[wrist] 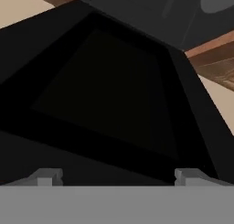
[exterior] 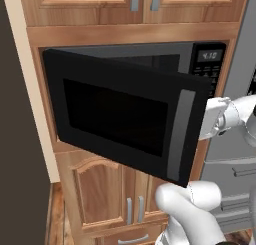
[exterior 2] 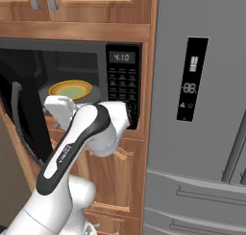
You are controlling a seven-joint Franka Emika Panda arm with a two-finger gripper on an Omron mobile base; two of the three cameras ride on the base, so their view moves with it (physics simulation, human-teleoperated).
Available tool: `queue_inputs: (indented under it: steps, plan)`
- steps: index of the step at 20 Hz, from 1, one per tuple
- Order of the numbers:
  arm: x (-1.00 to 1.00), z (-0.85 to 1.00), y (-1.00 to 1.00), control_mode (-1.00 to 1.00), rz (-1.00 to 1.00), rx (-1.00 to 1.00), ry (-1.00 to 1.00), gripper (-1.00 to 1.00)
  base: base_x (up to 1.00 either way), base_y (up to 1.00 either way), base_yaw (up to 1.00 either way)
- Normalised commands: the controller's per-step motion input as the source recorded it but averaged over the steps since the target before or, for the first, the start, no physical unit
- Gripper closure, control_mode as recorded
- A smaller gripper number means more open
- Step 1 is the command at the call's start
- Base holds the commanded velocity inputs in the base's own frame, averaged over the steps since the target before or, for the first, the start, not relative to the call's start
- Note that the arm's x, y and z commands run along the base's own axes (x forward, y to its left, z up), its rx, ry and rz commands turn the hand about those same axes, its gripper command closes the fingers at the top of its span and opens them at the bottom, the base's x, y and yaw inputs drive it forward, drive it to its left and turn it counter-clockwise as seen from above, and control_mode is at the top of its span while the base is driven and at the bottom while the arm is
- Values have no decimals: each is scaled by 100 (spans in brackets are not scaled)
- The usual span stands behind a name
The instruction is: Pick the cheese from the counter and place it in the microwave. Then turn on the microwave.
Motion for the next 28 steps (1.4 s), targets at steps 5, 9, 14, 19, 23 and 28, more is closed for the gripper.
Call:
queue_inputs:
  steps: [5, 9, 14, 19, 23, 28]
  plan:
    - [-65, -2, 78, -100, 17, 0, 0, -100, 0, 0, 0]
    - [-65, -2, 74, -100, 17, 0, 0, -100, 0, 0, 0]
    - [-49, -4, 78, -100, 13, 0, 0, -100, 0, 0, 0]
    - [-19, 0, 48, -100, 6, 0, 0, -100, 0, 0, 0]
    - [-16, 0, 23, -100, 1, 0, 0, -100, 0, 0, 0]
    - [-35, -11, 41, -100, 0, 0, 0, -100, 0, 0, 0]
